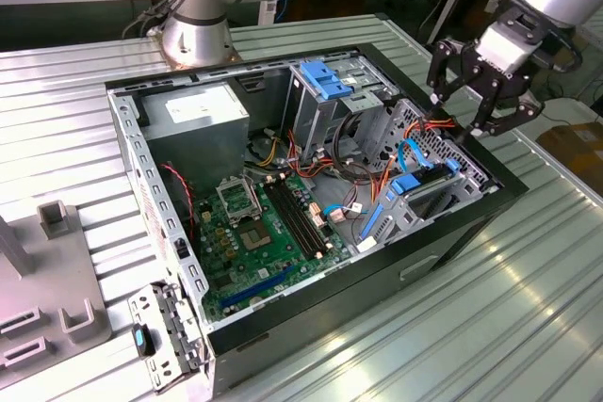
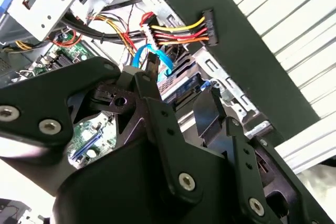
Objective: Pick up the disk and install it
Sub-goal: 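Insert the first disk wire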
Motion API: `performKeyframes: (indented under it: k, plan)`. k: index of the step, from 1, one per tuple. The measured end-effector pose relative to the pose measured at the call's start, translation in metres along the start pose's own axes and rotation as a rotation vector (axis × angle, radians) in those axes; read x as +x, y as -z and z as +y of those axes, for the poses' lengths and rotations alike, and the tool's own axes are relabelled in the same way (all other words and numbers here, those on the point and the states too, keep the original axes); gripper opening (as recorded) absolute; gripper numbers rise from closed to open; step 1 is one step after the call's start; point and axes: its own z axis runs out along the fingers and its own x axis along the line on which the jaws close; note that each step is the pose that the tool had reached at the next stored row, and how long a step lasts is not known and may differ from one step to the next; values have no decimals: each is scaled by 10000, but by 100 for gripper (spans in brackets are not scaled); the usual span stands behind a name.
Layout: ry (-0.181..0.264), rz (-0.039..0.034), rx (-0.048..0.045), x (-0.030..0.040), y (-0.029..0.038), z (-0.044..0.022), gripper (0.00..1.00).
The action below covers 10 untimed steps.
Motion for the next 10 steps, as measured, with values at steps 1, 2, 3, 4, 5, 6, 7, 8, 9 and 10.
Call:
performKeyframes:
  k: [1,2,3,4,5,6,7,8,9,10]
  plan:
    - [42,-3,-7,9,-1,-29,54]
    - [142,-8,-19,21,-2,-69,54]
    - [282,-15,-33,33,-5,-106,54]
    - [575,-27,-60,49,-7,-158,54]
    - [867,-39,-88,50,-9,-164,54]
    - [1565,-64,-154,52,-18,-164,54]
    - [1923,-79,-187,52,-25,-164,54]
    - [2279,-90,-221,53,-27,-165,54]
    - [2307,-92,-224,53,-27,-164,54]
    - [2310,-92,-224,53,-28,-165,54]
